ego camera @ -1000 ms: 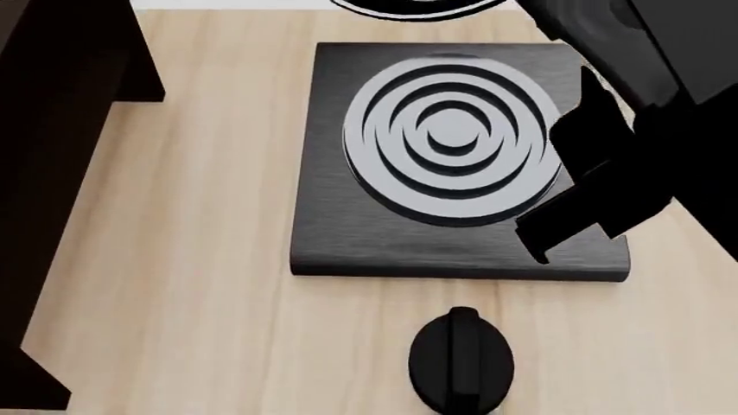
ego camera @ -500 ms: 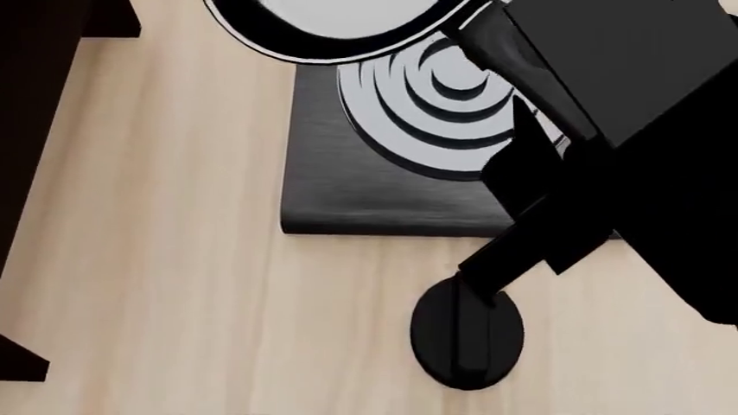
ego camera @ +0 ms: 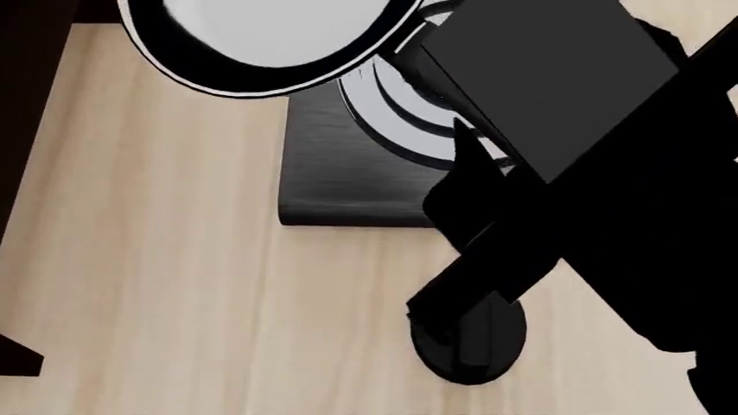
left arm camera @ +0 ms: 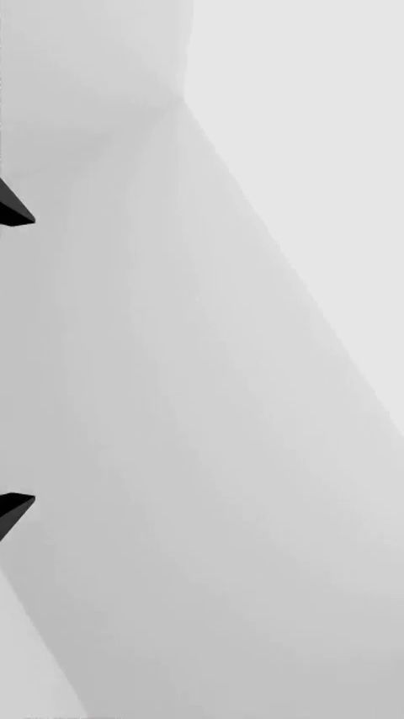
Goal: Put the frying pan under the cabinet shelf.
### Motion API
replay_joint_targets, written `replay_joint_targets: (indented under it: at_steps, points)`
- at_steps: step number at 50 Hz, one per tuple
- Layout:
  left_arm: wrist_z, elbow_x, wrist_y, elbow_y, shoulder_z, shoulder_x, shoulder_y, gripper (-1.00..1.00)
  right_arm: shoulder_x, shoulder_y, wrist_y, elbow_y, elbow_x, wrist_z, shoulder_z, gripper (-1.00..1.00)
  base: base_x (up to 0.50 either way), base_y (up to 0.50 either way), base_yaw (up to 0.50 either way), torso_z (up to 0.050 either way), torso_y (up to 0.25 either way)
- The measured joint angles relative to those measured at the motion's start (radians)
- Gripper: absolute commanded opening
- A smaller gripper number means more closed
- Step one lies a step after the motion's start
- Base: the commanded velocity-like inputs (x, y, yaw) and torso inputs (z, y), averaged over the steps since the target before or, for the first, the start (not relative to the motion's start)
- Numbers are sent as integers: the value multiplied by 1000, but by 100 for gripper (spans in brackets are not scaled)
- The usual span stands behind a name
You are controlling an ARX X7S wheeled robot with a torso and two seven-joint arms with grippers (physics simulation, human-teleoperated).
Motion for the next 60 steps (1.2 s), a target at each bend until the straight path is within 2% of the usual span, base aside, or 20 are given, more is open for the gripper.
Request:
replay_joint_targets:
  at_steps: [39, 60]
  points:
    - [-91, -130, 17, 11, -12, -60, 11, 100, -34, -47, -85, 14, 110, 62, -113, -100, 0, 0, 0, 0, 2]
    - [-120, -167, 38, 12, 1, -86, 14, 100, -55, -139, -116, 40, 31, 4, -139, -100, 0, 0, 0, 1, 1]
